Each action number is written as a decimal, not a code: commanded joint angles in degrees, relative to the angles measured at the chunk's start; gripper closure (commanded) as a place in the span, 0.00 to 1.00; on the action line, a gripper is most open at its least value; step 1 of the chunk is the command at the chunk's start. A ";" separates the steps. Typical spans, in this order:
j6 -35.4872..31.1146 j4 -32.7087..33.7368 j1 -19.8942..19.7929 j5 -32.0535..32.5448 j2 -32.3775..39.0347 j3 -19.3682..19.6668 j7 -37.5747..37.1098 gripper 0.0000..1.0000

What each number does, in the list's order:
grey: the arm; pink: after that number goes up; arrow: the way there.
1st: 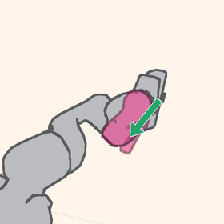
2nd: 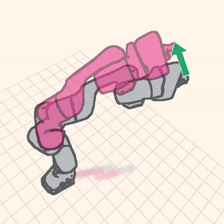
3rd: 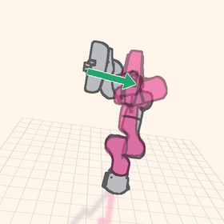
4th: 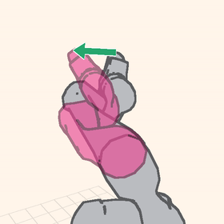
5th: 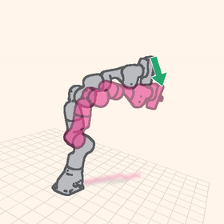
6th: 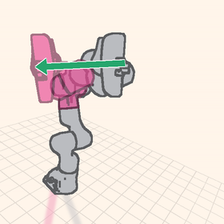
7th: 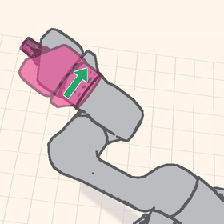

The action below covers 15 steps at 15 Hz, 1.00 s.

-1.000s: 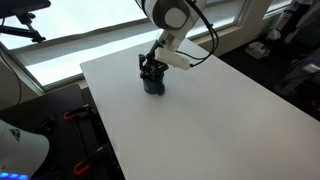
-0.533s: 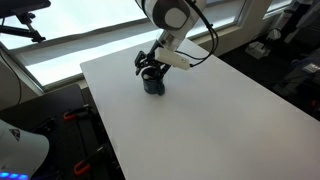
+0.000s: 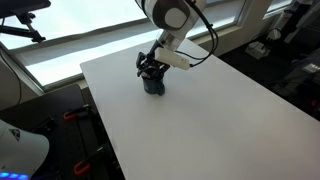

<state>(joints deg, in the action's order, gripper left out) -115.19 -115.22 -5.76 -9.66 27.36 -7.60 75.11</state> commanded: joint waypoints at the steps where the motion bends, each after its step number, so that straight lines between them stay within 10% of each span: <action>1: 0.76 -0.86 0.39 -0.06 -1.23 0.27 -0.36 0.66; 5: 0.49 -1.08 0.44 -0.08 -1.31 0.27 -0.44 0.85; 6: 0.39 -1.14 0.46 -0.11 -1.35 0.31 -0.62 0.53; 8: 0.08 -1.33 0.51 0.00 -1.56 0.38 -0.77 0.57; 15: -2.03 -1.70 0.96 1.25 -1.83 0.39 -0.32 0.06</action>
<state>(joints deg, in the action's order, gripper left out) -115.70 -115.26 -5.62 -9.31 27.35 -7.60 75.09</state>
